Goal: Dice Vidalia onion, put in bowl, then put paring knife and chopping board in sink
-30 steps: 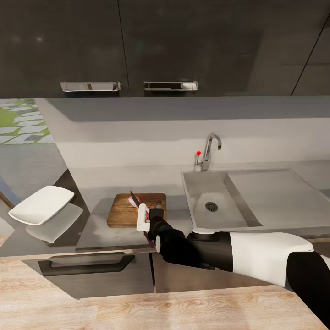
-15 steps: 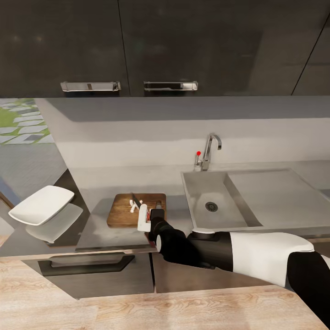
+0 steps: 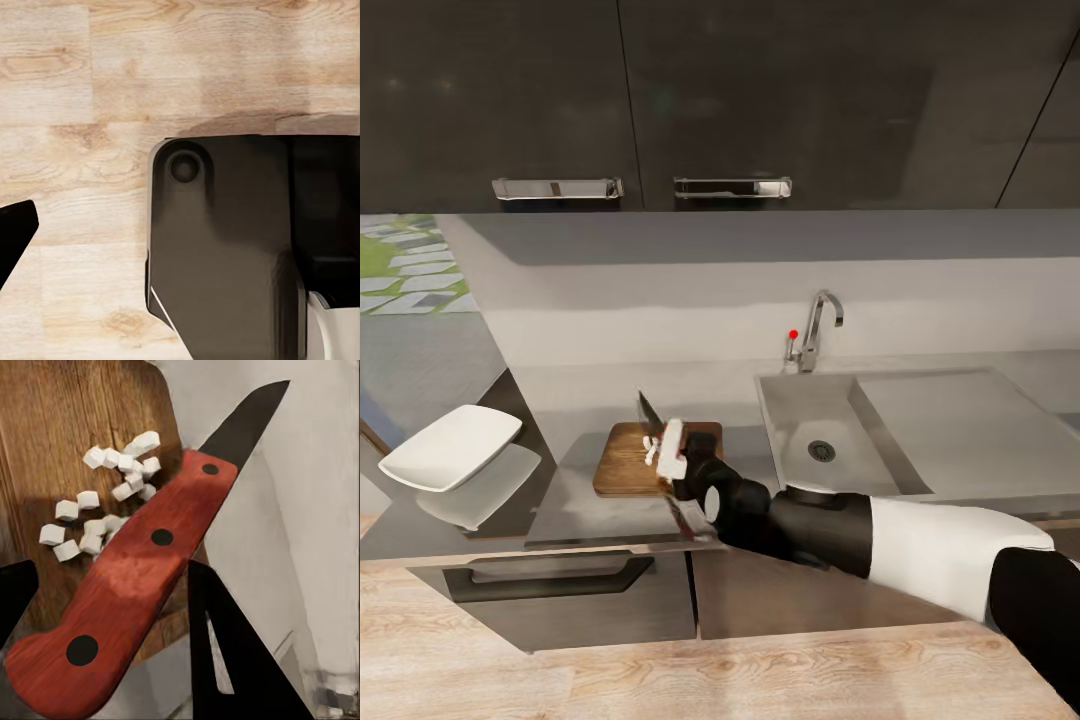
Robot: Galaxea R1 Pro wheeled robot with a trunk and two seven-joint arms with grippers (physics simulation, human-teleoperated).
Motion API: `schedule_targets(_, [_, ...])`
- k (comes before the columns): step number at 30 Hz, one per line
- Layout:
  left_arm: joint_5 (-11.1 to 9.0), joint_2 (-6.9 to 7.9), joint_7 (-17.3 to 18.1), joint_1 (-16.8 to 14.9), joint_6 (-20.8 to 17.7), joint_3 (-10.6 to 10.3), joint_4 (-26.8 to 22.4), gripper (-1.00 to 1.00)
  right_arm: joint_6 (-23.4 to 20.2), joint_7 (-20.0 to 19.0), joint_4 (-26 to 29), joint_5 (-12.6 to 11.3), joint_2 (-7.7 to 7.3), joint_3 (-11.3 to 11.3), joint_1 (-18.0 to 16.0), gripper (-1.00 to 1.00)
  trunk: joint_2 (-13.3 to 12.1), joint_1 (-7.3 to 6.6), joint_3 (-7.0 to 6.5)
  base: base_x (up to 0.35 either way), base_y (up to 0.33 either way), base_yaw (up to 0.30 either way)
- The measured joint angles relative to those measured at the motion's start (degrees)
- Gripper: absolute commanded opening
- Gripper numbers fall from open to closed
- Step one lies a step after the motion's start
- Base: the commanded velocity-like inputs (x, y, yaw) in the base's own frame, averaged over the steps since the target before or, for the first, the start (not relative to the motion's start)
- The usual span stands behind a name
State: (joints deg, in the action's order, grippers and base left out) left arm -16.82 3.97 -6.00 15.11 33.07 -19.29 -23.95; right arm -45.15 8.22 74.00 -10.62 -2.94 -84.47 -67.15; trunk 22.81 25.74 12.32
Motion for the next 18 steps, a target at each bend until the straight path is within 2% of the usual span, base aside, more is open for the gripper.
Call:
schedule_targets(3, [0.0,0.0,0.0,0.0,0.0,0.0,0.2,1.0,0.7,0.1,0.8,0.1,-1.59,11.7,0.0,-1.0,0.0,0.0,0.0,0.0,0.0,0.0])
schedule_targets(4, [0.0,0.0,0.0,0.0,0.0,0.0,0.2,1.0,0.8,0.1,1.0,-0.1,-2.11,14.2,0.0,-1.0,0.0,0.0,0.0,0.0,0.0,0.0])
schedule_targets(6, [0.0,0.0,0.0,0.0,0.0,0.0,0.2,1.0,0.9,0.0,1.2,-0.2,-3.01,17.7,0.0,-1.0,0.0,0.0,0.0,0.0,0.0,0.0])
schedule_targets(7, [0.0,0.0,0.0,0.0,0.0,0.0,0.2,1.0,0.9,-0.2,1.2,-0.3,-3.65,20.6,0.0,-1.0,0.0,0.0,0.0,0.0,0.0,0.0])
schedule_targets(8, [0.0,0.0,0.0,0.0,0.0,0.0,0.2,1.0,0.9,-0.3,1.2,-1.3,-4.34,23.9,0.0,-1.0,0.0,0.0,0.0,0.0,0.0,0.0])
schedule_targets(9, [0.0,0.0,0.0,0.0,0.0,0.0,0.3,1.0,0.9,-0.3,1.2,-3.5,-5.53,27.1,0.0,-1.0,0.0,0.0,0.0,0.0,0.0,0.0])
schedule_targets(10, [0.0,0.0,0.0,0.0,0.0,0.0,0.4,1.0,0.9,-0.4,1.2,-6.8,-7.18,30.1,0.0,-1.0,0.0,0.0,0.0,0.0,0.0,0.0])
schedule_targets(12, [0.0,0.0,0.0,0.0,0.0,0.0,0.5,1.0,1.0,-0.5,1.2,-12.3,-9.74,33.0,0.0,-1.0,0.0,0.0,0.0,0.0,0.0,0.0])
schedule_targets(13, [0.0,0.0,0.0,0.0,0.0,0.0,0.5,1.0,1.6,-0.5,1.0,-15.6,-11.64,34.4,0.0,-1.0,0.0,0.0,0.0,0.0,0.0,0.0])
schedule_targets(14, [0.0,0.0,0.0,0.0,0.0,0.0,0.6,1.0,3.8,-0.5,0.4,-19.0,-14.27,35.3,0.0,-1.0,0.0,0.0,0.0,0.0,0.0,0.0])
schedule_targets(16, [0.0,0.0,0.0,0.0,0.0,0.1,0.6,1.0,8.2,-0.5,-1.2,-22.1,-17.17,35.7,0.0,-1.0,0.0,0.0,0.01,0.0,0.0,0.0])
schedule_targets(18, [0.0,-0.02,0.0,0.0,0.0,0.2,0.6,1.0,11.5,-0.4,-4.6,-25.3,-18.45,35.8,0.0,-1.0,0.0,0.0,0.01,0.0,0.0,0.0])
